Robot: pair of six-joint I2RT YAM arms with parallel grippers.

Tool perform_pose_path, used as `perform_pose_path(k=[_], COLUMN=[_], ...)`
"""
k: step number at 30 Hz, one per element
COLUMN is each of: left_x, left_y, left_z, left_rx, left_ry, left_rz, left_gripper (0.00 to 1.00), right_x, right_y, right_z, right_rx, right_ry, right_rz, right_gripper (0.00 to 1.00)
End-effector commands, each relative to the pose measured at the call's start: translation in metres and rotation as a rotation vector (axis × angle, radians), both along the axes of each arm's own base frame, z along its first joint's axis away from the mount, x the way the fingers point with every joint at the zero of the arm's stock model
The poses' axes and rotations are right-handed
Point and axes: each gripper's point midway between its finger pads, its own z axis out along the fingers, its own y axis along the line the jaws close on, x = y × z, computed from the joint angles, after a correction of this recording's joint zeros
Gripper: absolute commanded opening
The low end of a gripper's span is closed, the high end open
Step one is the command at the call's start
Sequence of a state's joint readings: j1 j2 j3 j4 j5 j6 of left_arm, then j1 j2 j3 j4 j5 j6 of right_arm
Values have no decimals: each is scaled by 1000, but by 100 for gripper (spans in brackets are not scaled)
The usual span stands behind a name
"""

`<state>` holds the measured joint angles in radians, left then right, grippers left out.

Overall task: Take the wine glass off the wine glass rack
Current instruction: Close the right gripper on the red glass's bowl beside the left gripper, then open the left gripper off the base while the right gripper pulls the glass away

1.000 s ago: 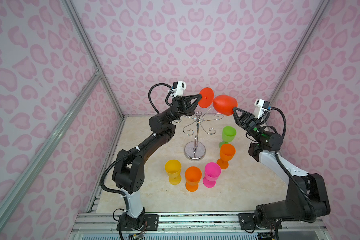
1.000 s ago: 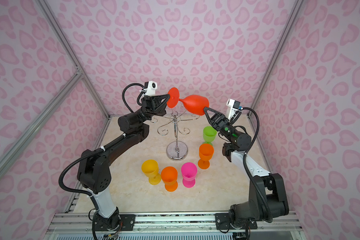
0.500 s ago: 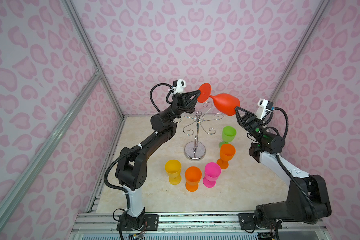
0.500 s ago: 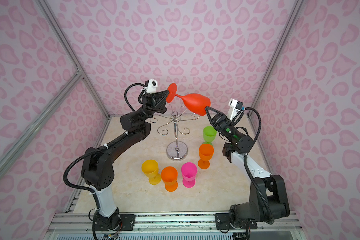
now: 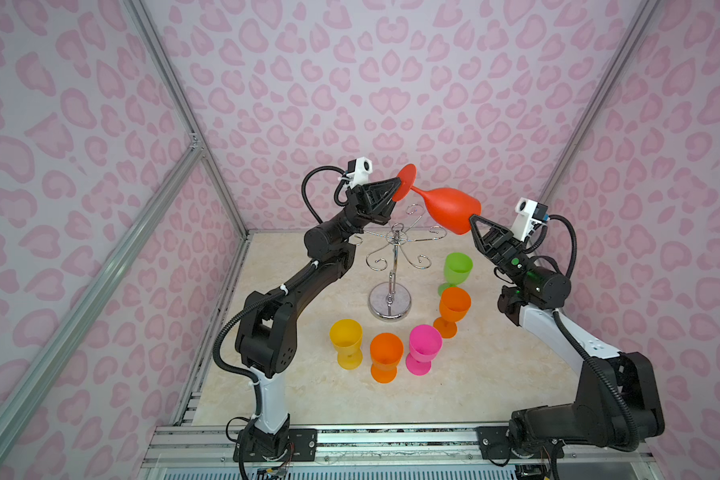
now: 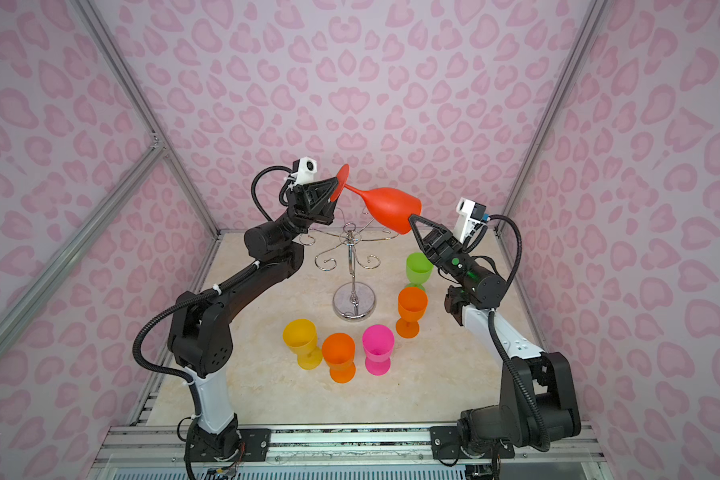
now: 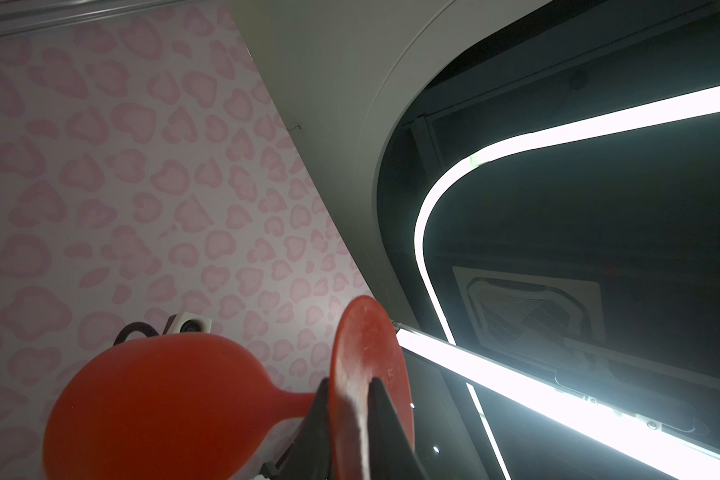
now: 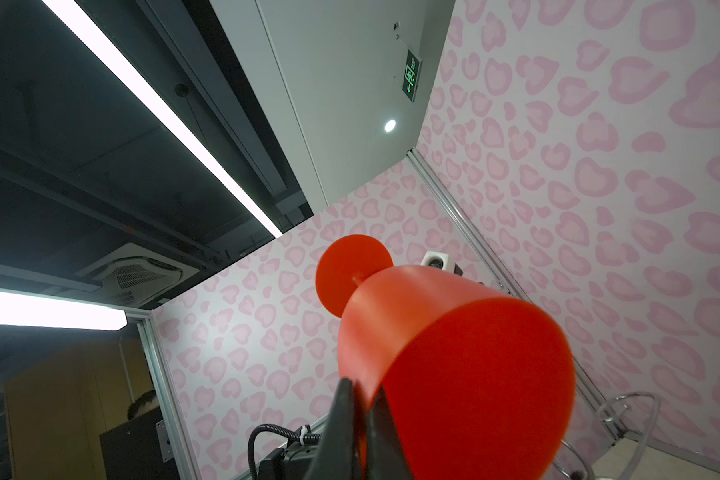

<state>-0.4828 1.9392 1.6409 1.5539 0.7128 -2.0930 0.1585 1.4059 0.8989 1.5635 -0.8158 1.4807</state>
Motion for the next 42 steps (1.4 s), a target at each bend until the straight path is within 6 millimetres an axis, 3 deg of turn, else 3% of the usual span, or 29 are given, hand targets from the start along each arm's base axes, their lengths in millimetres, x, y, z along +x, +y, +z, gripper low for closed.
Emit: perform_pose_path(k=[1, 6, 10, 18, 27, 35, 42], left_x=[-10, -12, -14, -17, -21, -32, -50], left_y=[4, 5, 6, 6, 5, 4, 7], left_z=[7, 10, 11, 8, -3, -5, 2], left_rx=[-14, -18, -18, -5, 26, 60, 85], left_ry=[12, 5, 2, -4, -16, -68, -156], left_rz=[-72, -70, -66, -57, -35, -25, -10], left_gripper=[25, 30, 40, 47, 52, 54, 58], right_x=[-2, -5, -5, -9, -11, 19, 57], right_y=[2, 1, -4, -19, -53, -95, -113], right_z=[2, 7, 12, 29, 45, 31, -6], right_rx=[-17, -10, 3, 28, 52, -10, -251], right_ry=[-16, -31, -40, -75, -101, 13, 191], right_rz=[2, -1, -17, -57, -152, -340, -589], right_gripper=[0, 0, 0, 0, 0, 0, 0])
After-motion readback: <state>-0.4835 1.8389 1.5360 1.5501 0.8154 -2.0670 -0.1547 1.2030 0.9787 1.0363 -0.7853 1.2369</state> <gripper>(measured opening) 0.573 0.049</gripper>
